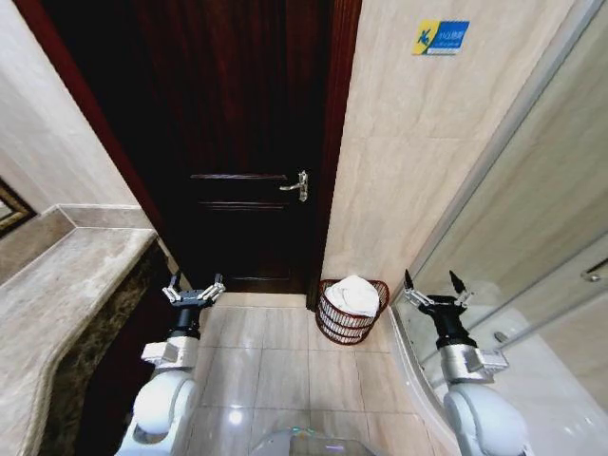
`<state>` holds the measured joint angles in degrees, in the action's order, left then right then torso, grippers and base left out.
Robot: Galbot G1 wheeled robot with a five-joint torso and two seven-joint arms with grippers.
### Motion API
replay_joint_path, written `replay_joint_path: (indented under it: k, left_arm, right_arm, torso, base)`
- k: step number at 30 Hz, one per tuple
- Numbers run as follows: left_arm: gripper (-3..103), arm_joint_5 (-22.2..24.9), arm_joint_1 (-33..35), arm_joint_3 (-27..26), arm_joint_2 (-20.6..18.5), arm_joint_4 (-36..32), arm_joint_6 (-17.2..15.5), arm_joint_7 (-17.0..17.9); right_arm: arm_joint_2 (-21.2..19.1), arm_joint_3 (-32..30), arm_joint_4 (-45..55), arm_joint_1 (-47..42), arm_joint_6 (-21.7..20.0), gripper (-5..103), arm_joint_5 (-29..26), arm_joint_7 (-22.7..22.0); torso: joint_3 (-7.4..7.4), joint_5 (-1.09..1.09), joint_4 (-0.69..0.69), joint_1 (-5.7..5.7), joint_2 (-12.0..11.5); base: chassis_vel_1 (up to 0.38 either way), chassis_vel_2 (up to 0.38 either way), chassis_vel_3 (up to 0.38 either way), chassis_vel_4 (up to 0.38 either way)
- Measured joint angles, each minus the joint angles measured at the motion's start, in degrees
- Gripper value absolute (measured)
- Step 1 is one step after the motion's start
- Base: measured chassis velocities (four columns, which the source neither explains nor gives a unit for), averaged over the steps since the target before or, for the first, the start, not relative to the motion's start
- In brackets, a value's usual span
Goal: Discard the used towel into the hamper.
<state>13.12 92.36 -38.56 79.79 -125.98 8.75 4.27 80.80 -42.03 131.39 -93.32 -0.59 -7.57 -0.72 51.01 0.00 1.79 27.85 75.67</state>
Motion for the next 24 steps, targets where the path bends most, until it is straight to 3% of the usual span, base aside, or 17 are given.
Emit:
replay_joint_path:
  k: [9,24]
  left_arm:
    - [100,0.0,0.0,0.0,0.0,-0.4,-1.1,-0.5]
    - [100,0.4,0.0,-0.3,-0.3,1.2,1.5,-0.3]
  right_arm:
    - [0.1,0.7,-0.1,0.2,0.0,100,0.5,0.1]
    - [0.5,1.1,0.2,0.3,-0.1,100,1.3,0.1]
  torso:
    - [-0.04,0.01,0.0,-0.04,0.0]
    - [-0.07,0.0,0.0,-0.07,-0.1]
  base:
    - [0.111,-0.1,-0.092,0.116]
    - [0.131,-0.086,-0.094,0.128]
